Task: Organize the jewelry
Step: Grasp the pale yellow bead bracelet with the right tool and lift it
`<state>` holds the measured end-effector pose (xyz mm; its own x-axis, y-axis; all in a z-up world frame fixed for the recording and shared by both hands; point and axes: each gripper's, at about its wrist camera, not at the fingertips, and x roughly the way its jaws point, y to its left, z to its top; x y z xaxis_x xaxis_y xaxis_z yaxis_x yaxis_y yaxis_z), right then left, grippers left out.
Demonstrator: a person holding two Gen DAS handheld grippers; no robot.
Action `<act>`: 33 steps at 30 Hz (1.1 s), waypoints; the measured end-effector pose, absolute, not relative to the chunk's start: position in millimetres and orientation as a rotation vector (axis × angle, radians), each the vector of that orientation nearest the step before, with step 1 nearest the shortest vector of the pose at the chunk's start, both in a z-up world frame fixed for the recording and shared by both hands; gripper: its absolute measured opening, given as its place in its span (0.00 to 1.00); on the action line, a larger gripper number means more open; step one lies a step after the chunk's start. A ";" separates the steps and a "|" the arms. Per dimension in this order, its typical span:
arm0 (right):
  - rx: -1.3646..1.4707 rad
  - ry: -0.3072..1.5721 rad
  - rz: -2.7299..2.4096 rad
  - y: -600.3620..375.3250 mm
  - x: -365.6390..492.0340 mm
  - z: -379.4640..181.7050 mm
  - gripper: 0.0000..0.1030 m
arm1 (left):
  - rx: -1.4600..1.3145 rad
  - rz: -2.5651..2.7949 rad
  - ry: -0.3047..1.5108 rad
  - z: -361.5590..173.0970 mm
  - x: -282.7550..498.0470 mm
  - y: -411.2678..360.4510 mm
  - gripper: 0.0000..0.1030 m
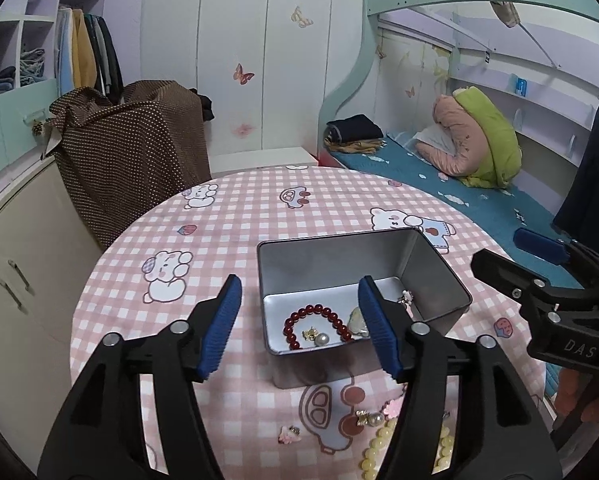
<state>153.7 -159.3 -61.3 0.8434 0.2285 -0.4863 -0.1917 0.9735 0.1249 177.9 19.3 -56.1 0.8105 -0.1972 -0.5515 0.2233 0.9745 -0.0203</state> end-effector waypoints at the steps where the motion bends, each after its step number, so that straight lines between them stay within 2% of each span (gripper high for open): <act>1: 0.069 0.518 0.212 -160.2 151.4 -60.3 0.85 | 0.045 -0.222 0.584 -55.9 174.8 20.7 0.63; 4: 0.055 0.508 0.196 -161.8 144.6 -57.5 0.92 | 0.059 -0.220 0.580 -57.4 163.9 24.0 0.71; 12: 0.016 0.578 0.183 -157.1 130.9 -70.7 0.93 | 0.044 -0.164 0.590 -63.3 139.6 45.8 0.87; 29: -0.010 0.669 0.297 -122.2 90.4 -116.6 0.92 | 0.003 -0.079 0.680 -96.0 110.7 85.9 0.90; 33: -0.023 0.709 0.342 -110.6 88.8 -127.1 0.68 | -0.006 -0.079 0.690 -101.1 107.4 88.4 0.90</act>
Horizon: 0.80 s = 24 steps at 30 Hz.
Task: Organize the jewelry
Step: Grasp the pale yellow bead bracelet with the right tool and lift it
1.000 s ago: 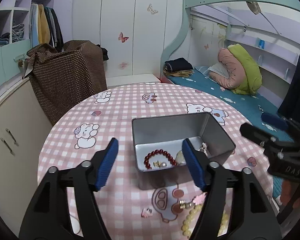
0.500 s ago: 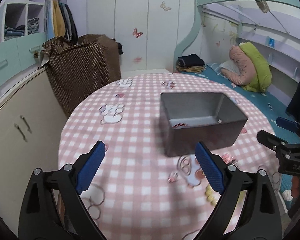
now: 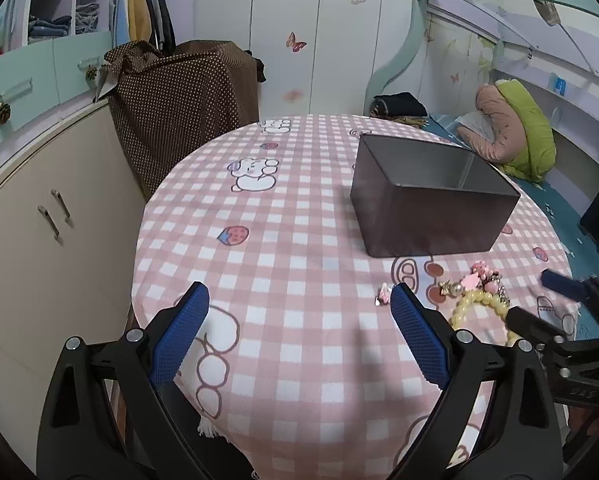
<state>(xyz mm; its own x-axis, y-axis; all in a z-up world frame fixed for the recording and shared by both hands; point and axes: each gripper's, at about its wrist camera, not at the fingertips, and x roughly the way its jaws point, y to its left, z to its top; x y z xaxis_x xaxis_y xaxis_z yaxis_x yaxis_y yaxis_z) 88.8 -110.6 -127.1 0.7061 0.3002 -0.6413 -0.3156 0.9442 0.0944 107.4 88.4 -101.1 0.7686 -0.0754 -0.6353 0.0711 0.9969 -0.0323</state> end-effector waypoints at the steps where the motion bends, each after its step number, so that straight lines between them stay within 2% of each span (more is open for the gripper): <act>1: -0.031 0.722 0.351 -107.4 89.7 -129.9 0.58 | -0.011 -0.081 0.694 -102.7 106.7 89.0 0.90; 2: -0.045 0.716 0.347 -104.9 88.1 -131.6 0.57 | -0.015 -0.082 0.698 -103.5 107.2 89.1 0.90; 5: -0.093 0.696 0.351 -99.1 83.6 -132.5 0.36 | -0.026 -0.088 0.714 -108.3 108.2 89.8 0.90; 7: -0.098 0.693 0.351 -99.5 83.7 -132.8 0.13 | -0.032 -0.088 0.723 -112.1 108.6 90.0 0.90; 10: -0.083 0.697 0.353 -105.3 86.0 -132.7 0.09 | -0.047 -0.094 0.735 -114.7 110.8 89.8 0.90; 24: -0.034 0.584 0.318 -124.8 80.6 -96.9 0.09 | -0.057 -0.148 0.747 -116.7 123.2 74.2 0.89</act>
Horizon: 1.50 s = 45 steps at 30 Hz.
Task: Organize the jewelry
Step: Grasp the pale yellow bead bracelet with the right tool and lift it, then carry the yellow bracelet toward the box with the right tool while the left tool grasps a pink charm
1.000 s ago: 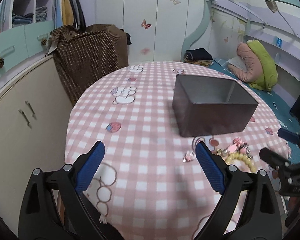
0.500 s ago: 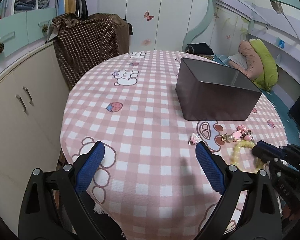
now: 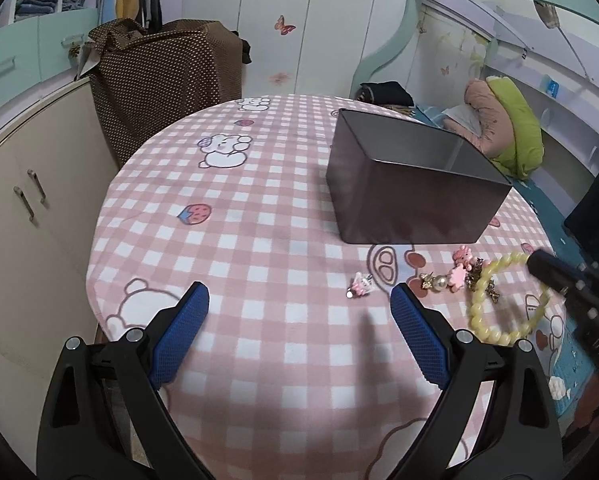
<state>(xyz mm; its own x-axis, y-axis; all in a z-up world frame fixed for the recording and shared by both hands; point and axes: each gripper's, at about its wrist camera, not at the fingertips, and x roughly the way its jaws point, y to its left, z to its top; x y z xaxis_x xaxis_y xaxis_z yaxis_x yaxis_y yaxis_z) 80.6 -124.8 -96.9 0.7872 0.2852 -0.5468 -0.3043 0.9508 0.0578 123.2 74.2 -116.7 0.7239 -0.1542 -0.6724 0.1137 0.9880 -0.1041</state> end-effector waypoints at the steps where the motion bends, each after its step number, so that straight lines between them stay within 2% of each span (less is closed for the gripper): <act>1: -0.033 0.577 0.320 -125.8 80.3 -94.5 0.09 | -0.054 -0.154 0.746 -117.0 124.2 72.3 0.89; 7: -0.001 0.519 0.266 -140.5 83.0 -81.0 0.09 | -0.025 -0.163 0.735 -119.7 131.4 59.6 0.86; 8: -0.001 0.517 0.260 -142.5 83.2 -80.5 0.09 | -0.018 -0.170 0.734 -120.6 131.9 57.5 0.76; 11: 0.005 0.520 0.232 -149.0 87.2 -81.8 0.09 | 0.013 -0.182 0.742 -124.7 136.0 48.7 0.67; 12: 0.008 0.524 0.227 -150.8 88.6 -82.8 0.09 | 0.024 -0.177 0.747 -126.7 137.9 46.7 0.59; 16: 0.015 0.537 0.208 -156.1 92.0 -88.8 0.09 | 0.088 -0.165 0.748 -130.7 138.4 38.8 0.40; 17: 0.016 0.542 0.205 -156.8 92.8 -89.9 0.09 | 0.091 -0.172 0.750 -130.6 138.0 37.6 0.32; 18: 0.020 0.547 0.202 -158.0 94.4 -91.4 0.09 | 0.094 -0.174 0.751 -130.9 137.7 36.8 0.18; 19: 0.024 0.552 0.199 -159.2 95.7 -92.8 0.09 | 0.102 -0.172 0.751 -130.8 137.5 35.4 0.14; 32: 0.035 0.540 0.200 -164.6 98.8 -89.1 0.09 | 0.103 -0.127 0.748 -125.3 138.6 40.3 0.14; 45: 0.026 0.439 0.208 -161.7 104.7 -53.9 0.09 | 0.108 -0.137 0.639 -84.9 139.6 35.3 0.14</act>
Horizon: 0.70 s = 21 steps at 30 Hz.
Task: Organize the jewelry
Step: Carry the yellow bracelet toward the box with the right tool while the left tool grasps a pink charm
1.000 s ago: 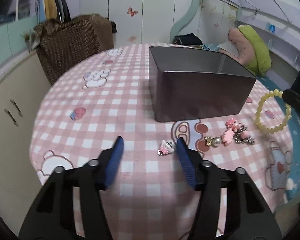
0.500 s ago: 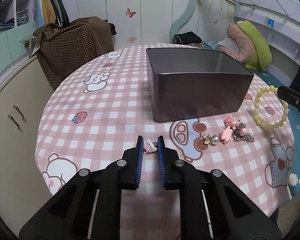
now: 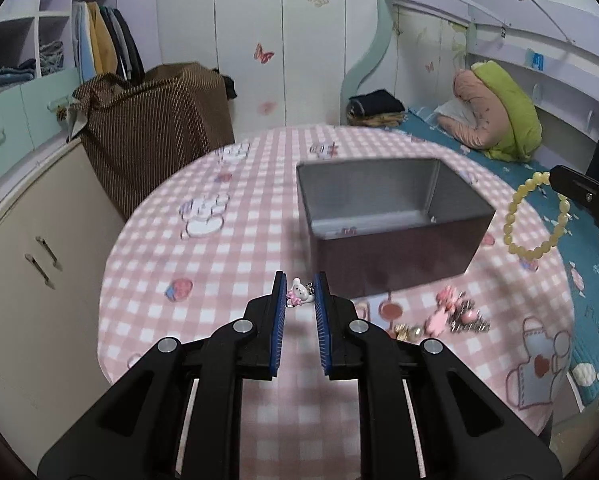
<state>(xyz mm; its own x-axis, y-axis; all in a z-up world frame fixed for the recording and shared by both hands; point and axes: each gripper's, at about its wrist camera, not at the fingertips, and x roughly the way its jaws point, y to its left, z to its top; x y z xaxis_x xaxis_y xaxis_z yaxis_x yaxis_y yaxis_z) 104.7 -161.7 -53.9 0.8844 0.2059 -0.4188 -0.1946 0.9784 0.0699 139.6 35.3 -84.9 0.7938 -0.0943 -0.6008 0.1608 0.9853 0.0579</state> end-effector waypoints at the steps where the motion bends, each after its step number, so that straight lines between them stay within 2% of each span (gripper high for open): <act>1: 0.024 0.430 0.209 -160.9 104.7 -51.2 0.09 | 0.110 -0.136 0.632 -82.0 139.9 34.6 0.14; 12: 0.001 0.328 0.267 -140.7 110.8 -17.4 0.09 | 0.101 -0.145 0.554 -49.0 152.6 27.3 0.14; 21: 0.007 0.326 0.310 -129.8 123.8 -16.8 0.09 | 0.083 -0.160 0.536 -39.1 167.0 22.5 0.14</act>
<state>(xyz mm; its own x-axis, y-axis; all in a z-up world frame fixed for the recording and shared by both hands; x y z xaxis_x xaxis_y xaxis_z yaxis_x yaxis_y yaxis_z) 123.8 -129.8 -16.8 0.9005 0.3006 -0.3141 -0.2983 0.9528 0.0569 167.0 22.5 -39.1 0.8479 -0.1301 -0.5140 0.1736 0.9841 0.0372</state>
